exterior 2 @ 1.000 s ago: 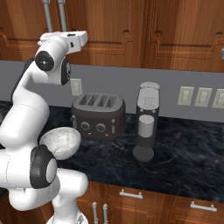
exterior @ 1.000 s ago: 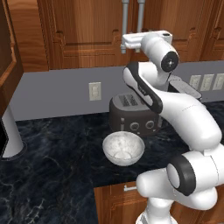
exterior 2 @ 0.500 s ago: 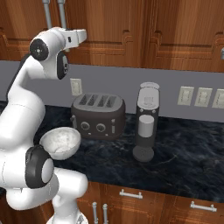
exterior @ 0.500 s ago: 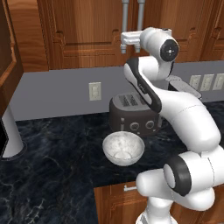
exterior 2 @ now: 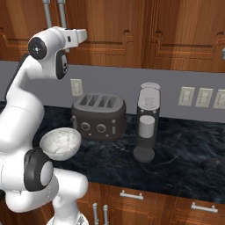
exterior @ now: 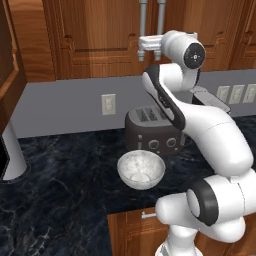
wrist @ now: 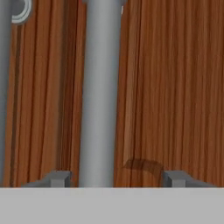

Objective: Open the cabinet. Pick the apple and banana from the cabinet and place them into the bowl. Then close the cabinet.

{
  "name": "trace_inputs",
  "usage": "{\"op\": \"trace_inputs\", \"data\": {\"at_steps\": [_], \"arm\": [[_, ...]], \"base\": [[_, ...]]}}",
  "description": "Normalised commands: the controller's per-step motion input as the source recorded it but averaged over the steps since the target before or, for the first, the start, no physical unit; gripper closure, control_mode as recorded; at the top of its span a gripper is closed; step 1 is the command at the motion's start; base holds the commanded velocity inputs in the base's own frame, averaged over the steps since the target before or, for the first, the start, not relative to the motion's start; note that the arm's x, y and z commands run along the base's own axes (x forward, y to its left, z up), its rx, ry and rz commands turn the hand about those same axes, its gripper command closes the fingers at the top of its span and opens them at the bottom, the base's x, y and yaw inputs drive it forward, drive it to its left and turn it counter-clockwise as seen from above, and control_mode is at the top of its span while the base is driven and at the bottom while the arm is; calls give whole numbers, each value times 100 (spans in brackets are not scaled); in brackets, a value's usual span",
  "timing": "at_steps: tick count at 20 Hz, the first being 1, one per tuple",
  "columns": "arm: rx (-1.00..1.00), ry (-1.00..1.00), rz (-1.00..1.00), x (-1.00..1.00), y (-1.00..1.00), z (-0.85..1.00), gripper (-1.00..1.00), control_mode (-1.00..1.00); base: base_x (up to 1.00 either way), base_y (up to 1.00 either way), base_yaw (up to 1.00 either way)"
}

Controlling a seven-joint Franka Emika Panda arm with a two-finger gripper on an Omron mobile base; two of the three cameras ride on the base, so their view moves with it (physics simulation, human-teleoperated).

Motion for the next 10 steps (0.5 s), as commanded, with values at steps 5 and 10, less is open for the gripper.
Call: {"op": "trace_inputs", "data": {"at_steps": [5,10], "arm": [[0,0,0,-10,-19,6,100,-100],[0,-2,3,-53,-38,52,100,-100]], "base": [[0,0,0],[0,0,0]]}}
